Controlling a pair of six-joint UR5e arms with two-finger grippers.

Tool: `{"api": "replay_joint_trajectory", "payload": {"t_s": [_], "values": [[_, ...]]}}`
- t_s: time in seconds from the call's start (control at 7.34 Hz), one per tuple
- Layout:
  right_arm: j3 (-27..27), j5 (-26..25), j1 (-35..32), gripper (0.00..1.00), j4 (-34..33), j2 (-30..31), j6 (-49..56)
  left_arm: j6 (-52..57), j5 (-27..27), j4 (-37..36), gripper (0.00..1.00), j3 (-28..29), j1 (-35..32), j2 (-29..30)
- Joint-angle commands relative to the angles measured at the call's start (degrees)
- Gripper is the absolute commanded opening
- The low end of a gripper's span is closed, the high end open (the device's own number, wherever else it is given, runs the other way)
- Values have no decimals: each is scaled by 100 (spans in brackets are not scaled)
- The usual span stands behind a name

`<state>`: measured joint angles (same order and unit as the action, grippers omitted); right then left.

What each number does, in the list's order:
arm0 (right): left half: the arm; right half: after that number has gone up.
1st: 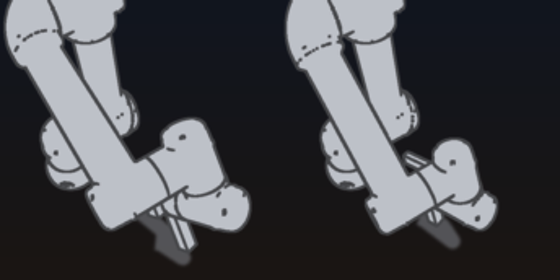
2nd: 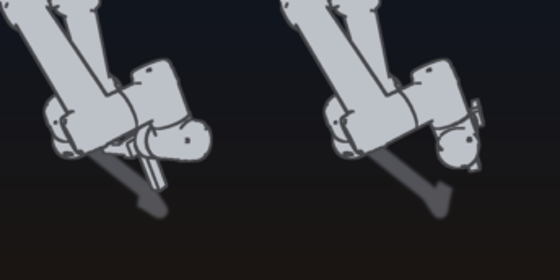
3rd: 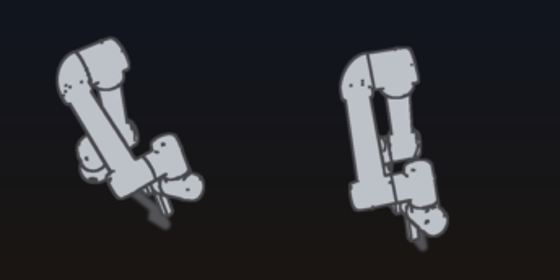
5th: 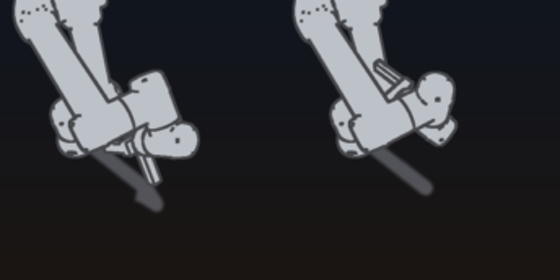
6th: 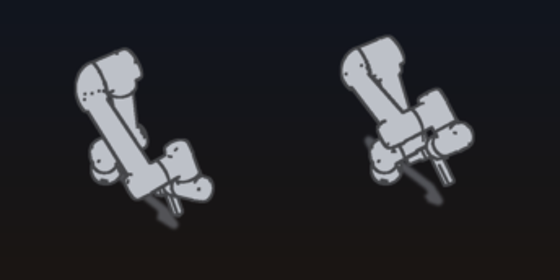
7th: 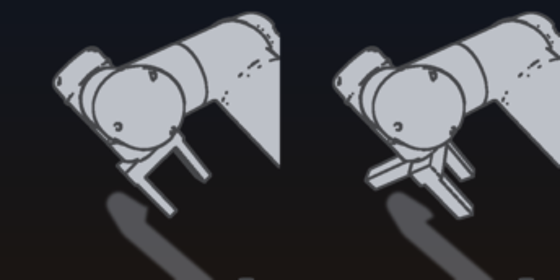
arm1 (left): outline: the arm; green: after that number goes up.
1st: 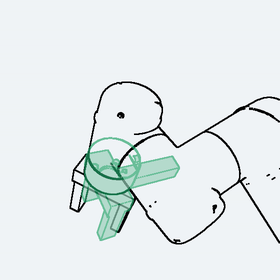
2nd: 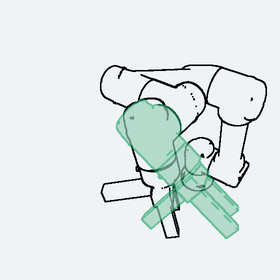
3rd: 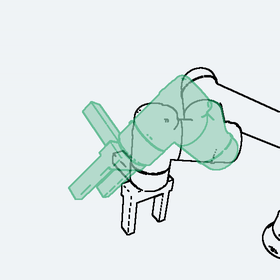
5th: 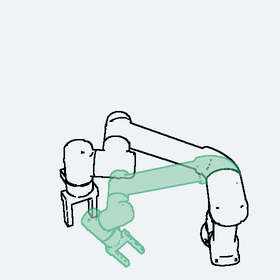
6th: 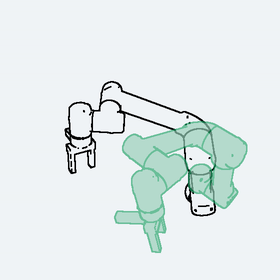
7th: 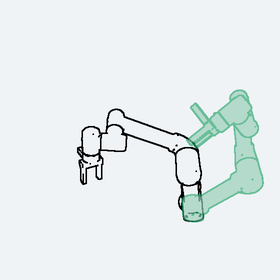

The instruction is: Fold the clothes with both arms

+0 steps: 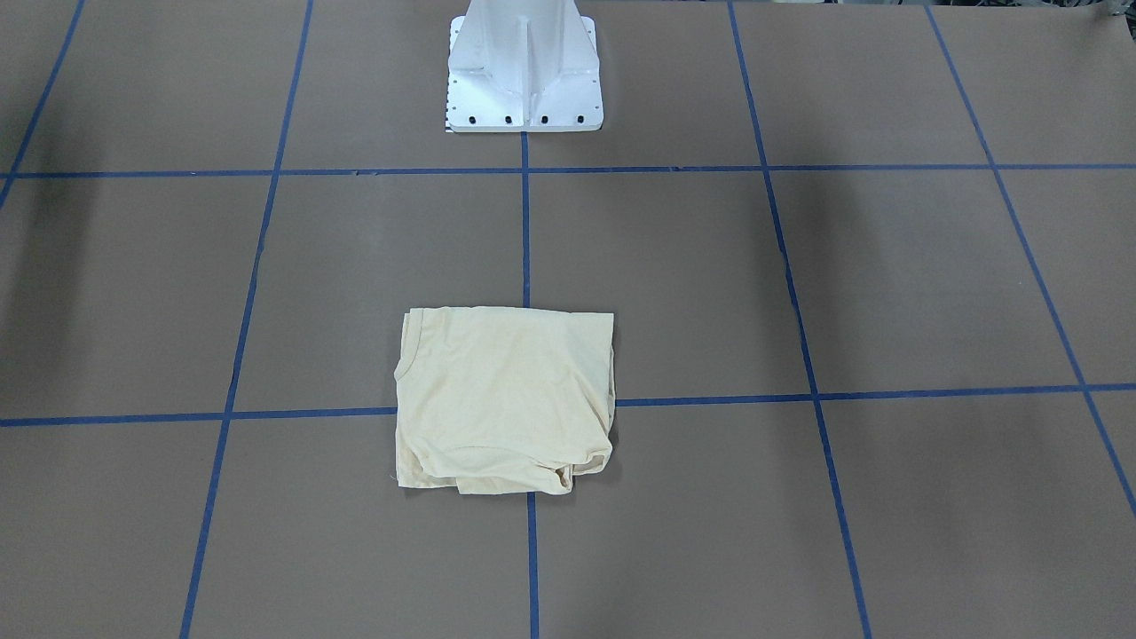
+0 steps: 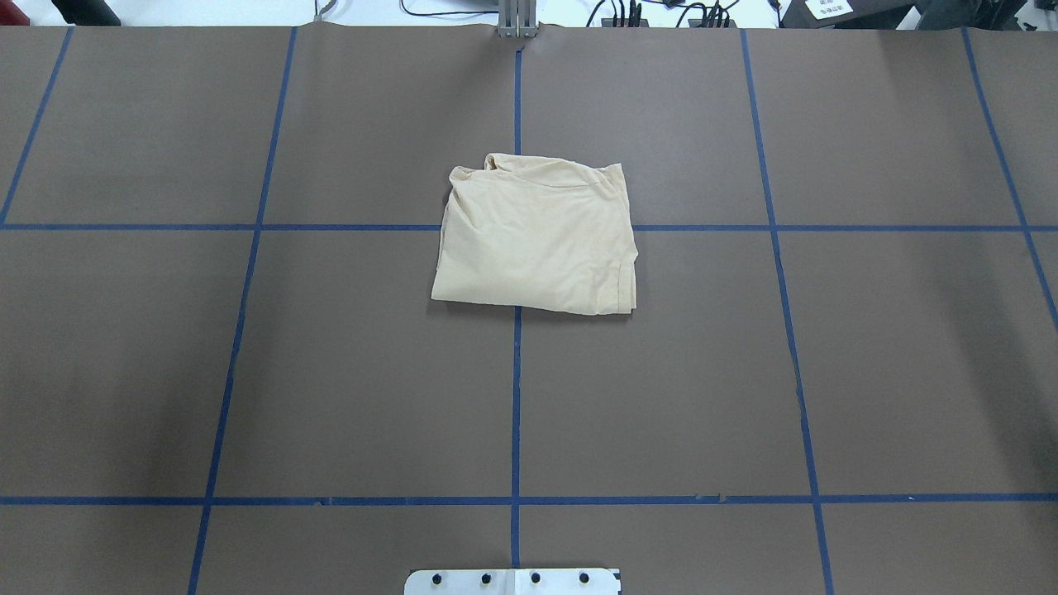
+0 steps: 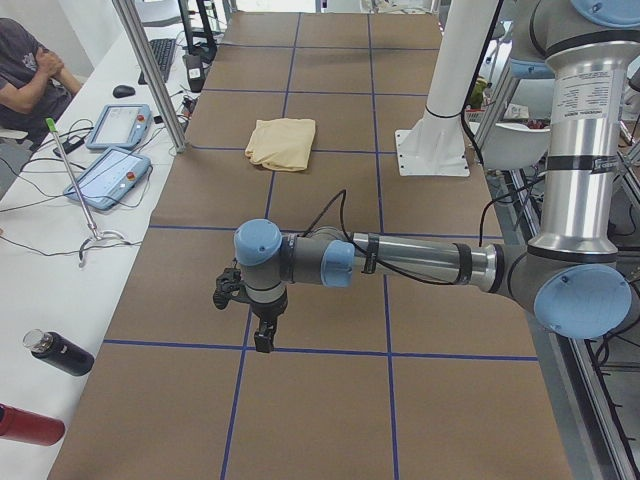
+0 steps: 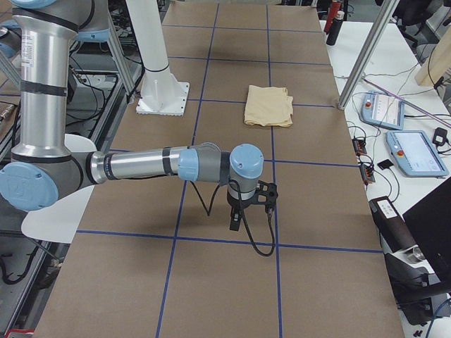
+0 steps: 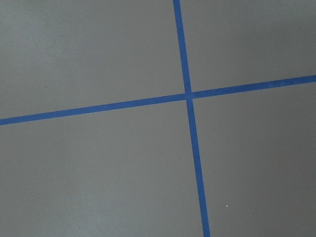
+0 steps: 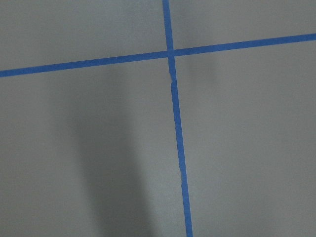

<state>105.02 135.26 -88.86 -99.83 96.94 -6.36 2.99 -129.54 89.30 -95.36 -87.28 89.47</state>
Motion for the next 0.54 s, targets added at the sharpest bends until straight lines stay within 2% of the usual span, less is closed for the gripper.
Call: {"api": "replay_joint_trajectory", "payload": {"t_s": [0.0, 0.41], "values": [[27, 9, 0, 100, 7, -9, 21, 0, -1, 0, 100, -35, 0, 0], [71, 9, 0, 100, 33, -9, 21, -9, 8, -9, 100, -26, 0, 70]]}}
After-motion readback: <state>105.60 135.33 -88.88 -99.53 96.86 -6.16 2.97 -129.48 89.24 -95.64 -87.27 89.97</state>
